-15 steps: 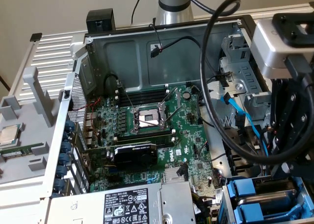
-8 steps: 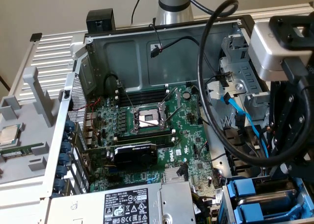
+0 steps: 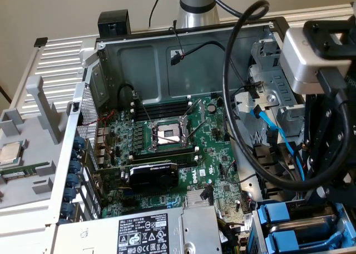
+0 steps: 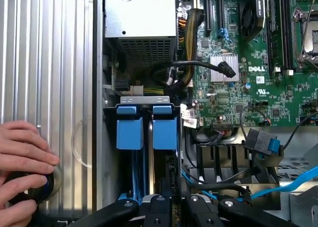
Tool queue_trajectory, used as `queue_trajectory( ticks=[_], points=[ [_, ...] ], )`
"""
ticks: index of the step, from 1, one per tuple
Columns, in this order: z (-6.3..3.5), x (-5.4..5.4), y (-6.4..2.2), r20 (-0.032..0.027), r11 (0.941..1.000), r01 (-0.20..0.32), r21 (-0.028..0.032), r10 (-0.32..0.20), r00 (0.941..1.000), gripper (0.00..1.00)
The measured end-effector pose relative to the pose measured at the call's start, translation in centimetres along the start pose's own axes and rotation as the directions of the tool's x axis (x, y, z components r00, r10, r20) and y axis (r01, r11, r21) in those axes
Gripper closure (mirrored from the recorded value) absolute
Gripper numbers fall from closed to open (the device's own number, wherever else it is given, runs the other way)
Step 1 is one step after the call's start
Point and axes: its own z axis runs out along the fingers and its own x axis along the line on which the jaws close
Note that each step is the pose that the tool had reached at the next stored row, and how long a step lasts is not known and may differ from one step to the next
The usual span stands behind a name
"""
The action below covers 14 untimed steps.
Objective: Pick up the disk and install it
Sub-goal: 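Insert the first disk wire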
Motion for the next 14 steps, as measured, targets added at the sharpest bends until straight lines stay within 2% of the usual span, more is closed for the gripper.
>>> queue_trajectory(
  ticks=[14],
  points=[
    [0.32,-0.01,0.07,0.0027,0.9999,-0.017,-0.0002,0.017,0.9999,0.83]
  ],
)
